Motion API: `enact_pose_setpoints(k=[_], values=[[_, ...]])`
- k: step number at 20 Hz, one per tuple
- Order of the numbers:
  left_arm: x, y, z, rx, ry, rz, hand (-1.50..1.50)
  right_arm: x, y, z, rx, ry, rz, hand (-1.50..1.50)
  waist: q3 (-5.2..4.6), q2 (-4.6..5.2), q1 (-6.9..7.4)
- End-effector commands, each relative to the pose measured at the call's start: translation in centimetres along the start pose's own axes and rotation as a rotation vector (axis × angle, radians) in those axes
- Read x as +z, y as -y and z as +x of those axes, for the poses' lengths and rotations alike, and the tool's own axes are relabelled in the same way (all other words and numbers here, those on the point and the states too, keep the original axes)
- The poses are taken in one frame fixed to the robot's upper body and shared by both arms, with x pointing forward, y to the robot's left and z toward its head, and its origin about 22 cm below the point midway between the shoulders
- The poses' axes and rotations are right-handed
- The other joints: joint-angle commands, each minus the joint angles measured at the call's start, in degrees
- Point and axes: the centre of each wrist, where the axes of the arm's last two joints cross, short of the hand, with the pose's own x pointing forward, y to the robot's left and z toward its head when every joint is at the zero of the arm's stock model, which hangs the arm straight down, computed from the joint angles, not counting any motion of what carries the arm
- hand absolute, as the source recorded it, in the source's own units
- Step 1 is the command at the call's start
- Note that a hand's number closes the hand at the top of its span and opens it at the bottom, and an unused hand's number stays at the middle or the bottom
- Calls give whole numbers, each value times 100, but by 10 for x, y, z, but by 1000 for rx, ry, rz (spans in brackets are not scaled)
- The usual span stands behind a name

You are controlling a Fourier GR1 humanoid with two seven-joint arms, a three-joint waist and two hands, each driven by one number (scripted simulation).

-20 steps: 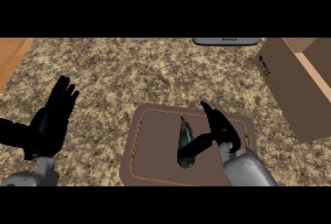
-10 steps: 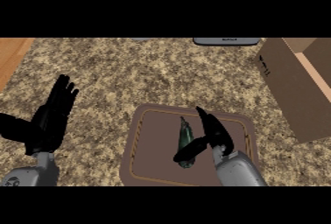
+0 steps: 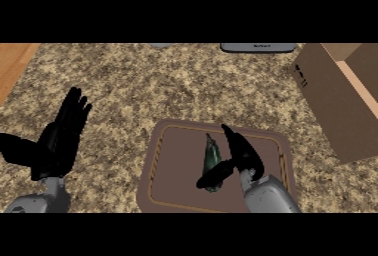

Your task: Pick the eggplant from the tray and place it in the cardboard box

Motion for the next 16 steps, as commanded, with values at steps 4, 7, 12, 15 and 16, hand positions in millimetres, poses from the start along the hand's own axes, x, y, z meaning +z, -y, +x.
enact_pose_setpoints(k=[4, 7, 12, 15, 16], values=[[-2, -3, 2, 9, 16, 7, 0, -17, -4, -7, 11, -18, -13, -150, 14, 31, 6], [-9, 9, 11, 18, 0, 1, 0, -23, -9, -8, 77, 30, -20, 150, 15, 34, 9], [-3, 14, 10, 4, -14, 20, 0, -3, -14, -12, 164, 70, -59, 150, 15, 26, -11], [-13, 8, 18, -4, 14, 20, 0, -24, -13, 3, 156, 81, -107, 150, 15, 36, 9], [-9, -4, 2, 4, 3, 4, 0, 0, -29, 3, 178, 77, -125, 150, 13, 30, -5]])
